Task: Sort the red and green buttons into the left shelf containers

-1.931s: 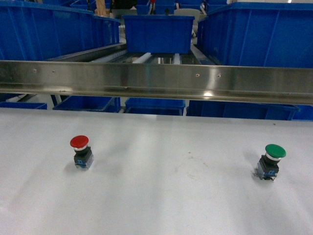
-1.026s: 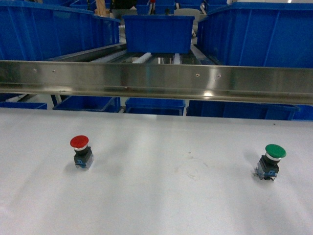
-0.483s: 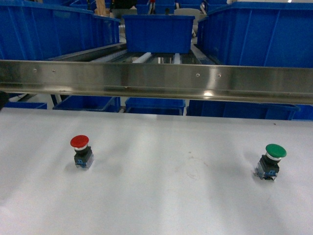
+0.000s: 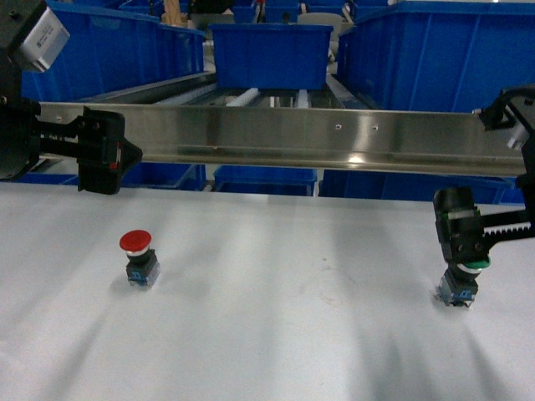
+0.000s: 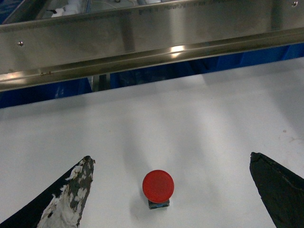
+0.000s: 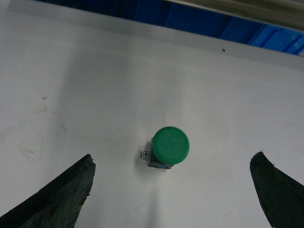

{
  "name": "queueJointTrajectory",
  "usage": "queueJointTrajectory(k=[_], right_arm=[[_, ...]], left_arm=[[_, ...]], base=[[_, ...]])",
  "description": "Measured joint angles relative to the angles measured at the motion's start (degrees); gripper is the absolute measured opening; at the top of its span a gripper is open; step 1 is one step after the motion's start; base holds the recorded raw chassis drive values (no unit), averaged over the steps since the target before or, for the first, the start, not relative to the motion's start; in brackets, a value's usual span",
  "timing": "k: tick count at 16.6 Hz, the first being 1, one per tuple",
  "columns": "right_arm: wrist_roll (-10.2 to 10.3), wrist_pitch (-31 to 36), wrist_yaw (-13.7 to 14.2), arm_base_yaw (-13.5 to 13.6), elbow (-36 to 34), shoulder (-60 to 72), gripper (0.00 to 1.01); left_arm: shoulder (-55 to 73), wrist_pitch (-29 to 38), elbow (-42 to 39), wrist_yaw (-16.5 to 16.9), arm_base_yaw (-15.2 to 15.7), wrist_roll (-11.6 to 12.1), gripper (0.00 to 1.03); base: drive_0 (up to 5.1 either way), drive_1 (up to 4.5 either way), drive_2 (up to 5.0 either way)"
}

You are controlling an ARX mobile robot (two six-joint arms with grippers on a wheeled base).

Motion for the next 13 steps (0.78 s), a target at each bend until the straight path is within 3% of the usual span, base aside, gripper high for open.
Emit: queueJointTrajectory(k=[8, 13], right_arm=[[-0.52, 1.38, 0.42, -0.42, 0.33, 2.32, 0.98], [3.8, -5.95, 0.55, -0.04, 5.7, 6.69, 0.98]], left_arm=[[-0.02, -0.35, 0.04, -0.07, 0.11, -0.13, 0.98], [-0.02, -0.35, 0.04, -0.15, 0.13, -0.17, 0.98]], base=[[0.0, 0.0, 0.0], [0.0, 0.0, 0.0]])
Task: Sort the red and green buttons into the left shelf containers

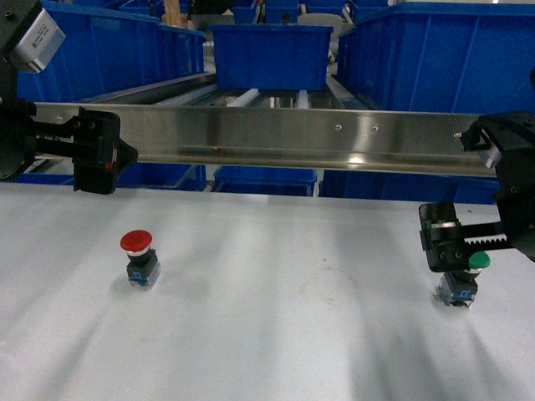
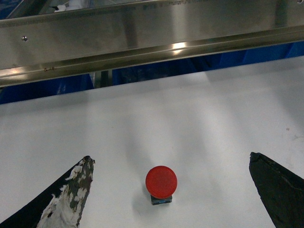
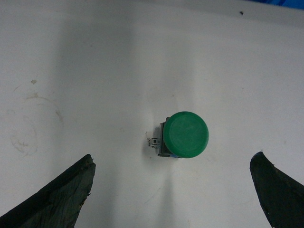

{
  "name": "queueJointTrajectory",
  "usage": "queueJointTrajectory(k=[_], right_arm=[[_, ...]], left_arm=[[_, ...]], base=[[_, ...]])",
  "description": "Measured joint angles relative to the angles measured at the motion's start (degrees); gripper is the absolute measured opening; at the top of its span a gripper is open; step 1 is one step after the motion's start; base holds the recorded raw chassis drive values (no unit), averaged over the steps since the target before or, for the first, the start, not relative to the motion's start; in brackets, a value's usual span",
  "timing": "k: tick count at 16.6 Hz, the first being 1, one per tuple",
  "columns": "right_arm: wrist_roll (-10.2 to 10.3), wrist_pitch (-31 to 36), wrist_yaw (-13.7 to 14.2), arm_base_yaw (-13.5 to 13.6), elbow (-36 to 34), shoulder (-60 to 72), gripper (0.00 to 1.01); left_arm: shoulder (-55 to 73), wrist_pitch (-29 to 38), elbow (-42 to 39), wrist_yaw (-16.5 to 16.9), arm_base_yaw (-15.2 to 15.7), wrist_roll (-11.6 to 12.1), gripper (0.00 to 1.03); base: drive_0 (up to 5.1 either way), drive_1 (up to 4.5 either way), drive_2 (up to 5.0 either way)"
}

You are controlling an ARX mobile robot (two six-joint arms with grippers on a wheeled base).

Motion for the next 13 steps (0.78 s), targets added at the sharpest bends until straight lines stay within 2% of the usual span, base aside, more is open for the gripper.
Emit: queueJointTrajectory(k=[2, 5, 6, 10, 11, 12, 13], right_arm=[[1.92, -4.31, -0.63, -0.52, 4.98, 4.26, 0.98], [2.73, -10.71, -0.59, -1.97, 12.31, 9.4, 0.98], [2.91, -10.49, -0.11, -2.67, 13.81, 10.05, 0.98], [2.97, -12.2, -0.15, -2.99, 14.88, 10.05, 0.98], [2.99, -13.77, -0.87, -3.17, 15.41, 10.19, 0.98], [3.76, -15.54, -1.2, -3.74, 15.47, 11.41, 0.98], [5.09, -16.85, -3.58, -3.69, 14.29, 12.83, 0.98]], left_arm=[[0.0, -0.02, 0.0, 0.0, 0.0, 0.0, 0.98], [0.0, 0.0, 0.0, 0.0, -0.02, -0.22, 0.98], [0.0, -0.02, 0.0, 0.0, -0.02, -0.35, 0.98], [0.0, -0.02, 0.0, 0.0, 0.0, -0.37, 0.98], [0.0, 0.0, 0.0, 0.0, 0.0, -0.39, 0.98], [0.0, -0.02, 0.0, 0.0, -0.02, -0.39, 0.98], [0.0, 0.0, 0.0, 0.0, 0.0, -0.39, 0.98]], base=[[0.0, 0.0, 0.0], [0.0, 0.0, 0.0], [0.0, 0.0, 0.0], [0.0, 0.0, 0.0], [0.0, 0.0, 0.0], [0.0, 0.0, 0.0], [0.0, 0.0, 0.0]])
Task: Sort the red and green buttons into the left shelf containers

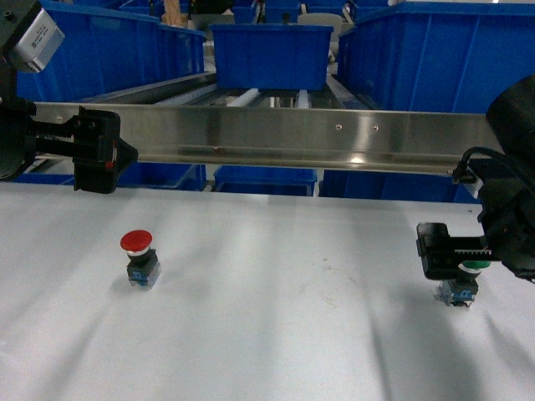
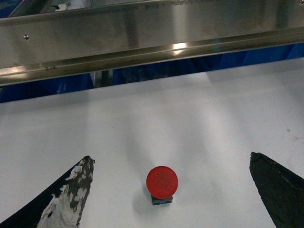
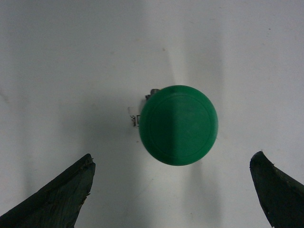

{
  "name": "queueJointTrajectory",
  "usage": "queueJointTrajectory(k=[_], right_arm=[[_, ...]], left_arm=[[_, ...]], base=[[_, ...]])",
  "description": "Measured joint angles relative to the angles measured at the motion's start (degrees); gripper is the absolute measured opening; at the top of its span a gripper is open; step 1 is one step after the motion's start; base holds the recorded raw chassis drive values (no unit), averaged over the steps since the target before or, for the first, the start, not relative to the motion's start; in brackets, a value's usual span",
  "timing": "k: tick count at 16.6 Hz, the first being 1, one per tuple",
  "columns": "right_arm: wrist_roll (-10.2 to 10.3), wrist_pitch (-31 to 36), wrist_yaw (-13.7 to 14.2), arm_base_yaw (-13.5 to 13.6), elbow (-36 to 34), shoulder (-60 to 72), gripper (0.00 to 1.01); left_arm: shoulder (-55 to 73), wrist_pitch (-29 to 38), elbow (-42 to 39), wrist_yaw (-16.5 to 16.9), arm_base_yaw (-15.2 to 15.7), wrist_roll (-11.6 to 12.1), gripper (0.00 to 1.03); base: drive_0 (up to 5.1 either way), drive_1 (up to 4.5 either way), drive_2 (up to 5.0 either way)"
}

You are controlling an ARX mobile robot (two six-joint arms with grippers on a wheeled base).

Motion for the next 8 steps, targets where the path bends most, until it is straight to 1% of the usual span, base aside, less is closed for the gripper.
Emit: queueJointTrajectory(k=[1, 3, 4, 6, 8], right_arm=[[0.24, -0.57, 1.4, 0.11, 0.17, 0.66, 0.98], [0.44, -1.38, 1.4, 0.44, 0.66, 1.11, 0.98], [0.39, -0.39, 2.16, 0.48, 0.35, 1.09, 0.98], [0.61, 0.63, 2.34, 0.81, -0.74, 0.83, 0.98], [1.07, 4.0, 2.25, 1.16, -4.74, -1.01, 0.98]], left_arm=[[0.0, 0.0, 0.0, 0.0, 0.0, 0.0, 0.98], [0.0, -0.02, 0.0, 0.0, -0.02, 0.0, 0.98], [0.0, 0.0, 0.0, 0.0, -0.02, 0.0, 0.98], [0.0, 0.0, 0.0, 0.0, 0.0, 0.0, 0.98], [0.0, 0.0, 0.0, 0.0, 0.0, -0.02, 0.98]], base=[[0.0, 0.0, 0.0], [0.0, 0.0, 0.0], [0.0, 0.0, 0.0], [0.0, 0.0, 0.0], [0.0, 0.0, 0.0]])
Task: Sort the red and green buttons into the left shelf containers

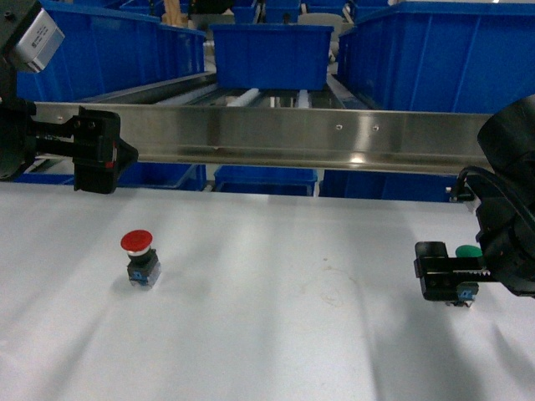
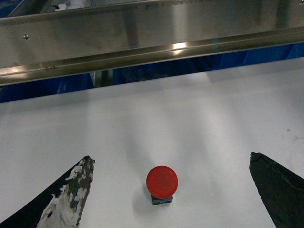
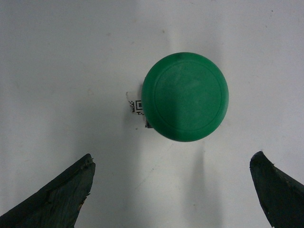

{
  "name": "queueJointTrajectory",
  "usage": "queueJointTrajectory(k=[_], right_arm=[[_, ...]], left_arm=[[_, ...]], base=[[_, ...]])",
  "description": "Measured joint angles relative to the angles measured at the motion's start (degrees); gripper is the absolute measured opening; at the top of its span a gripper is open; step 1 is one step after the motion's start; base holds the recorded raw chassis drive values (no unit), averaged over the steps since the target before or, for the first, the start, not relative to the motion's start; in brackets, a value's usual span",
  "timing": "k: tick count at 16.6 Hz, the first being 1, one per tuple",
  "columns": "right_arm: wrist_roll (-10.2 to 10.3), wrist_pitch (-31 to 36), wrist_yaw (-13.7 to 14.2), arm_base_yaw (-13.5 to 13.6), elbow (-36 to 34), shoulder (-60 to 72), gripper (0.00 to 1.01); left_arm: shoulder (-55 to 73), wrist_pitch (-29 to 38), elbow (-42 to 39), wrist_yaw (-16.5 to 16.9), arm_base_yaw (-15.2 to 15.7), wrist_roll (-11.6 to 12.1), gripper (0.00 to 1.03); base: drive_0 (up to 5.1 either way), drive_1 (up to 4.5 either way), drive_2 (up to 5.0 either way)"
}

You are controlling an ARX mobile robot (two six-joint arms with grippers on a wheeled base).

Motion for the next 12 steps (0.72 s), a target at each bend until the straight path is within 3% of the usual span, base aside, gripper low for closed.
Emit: queueJointTrajectory(k=[3, 8, 12], right_arm=[[-0.04, 2.49, 2.64, 0.02, -0.81, -2.47, 0.98], [-0.07, 2.16, 1.44, -0.09, -0.48, -2.43, 0.98], [-0.35, -5.46, 0.33, -1.31, 12.81, 3.8, 0.98]], left_arm=[[0.0, 0.0, 0.0, 0.0, -0.02, 0.0, 0.98], [0.0, 0.0, 0.0, 0.0, -0.02, 0.0, 0.98], [0.0, -0.02, 0.0, 0.0, -0.02, 0.0, 0.98]], base=[[0.0, 0.0, 0.0], [0.0, 0.0, 0.0], [0.0, 0.0, 0.0]])
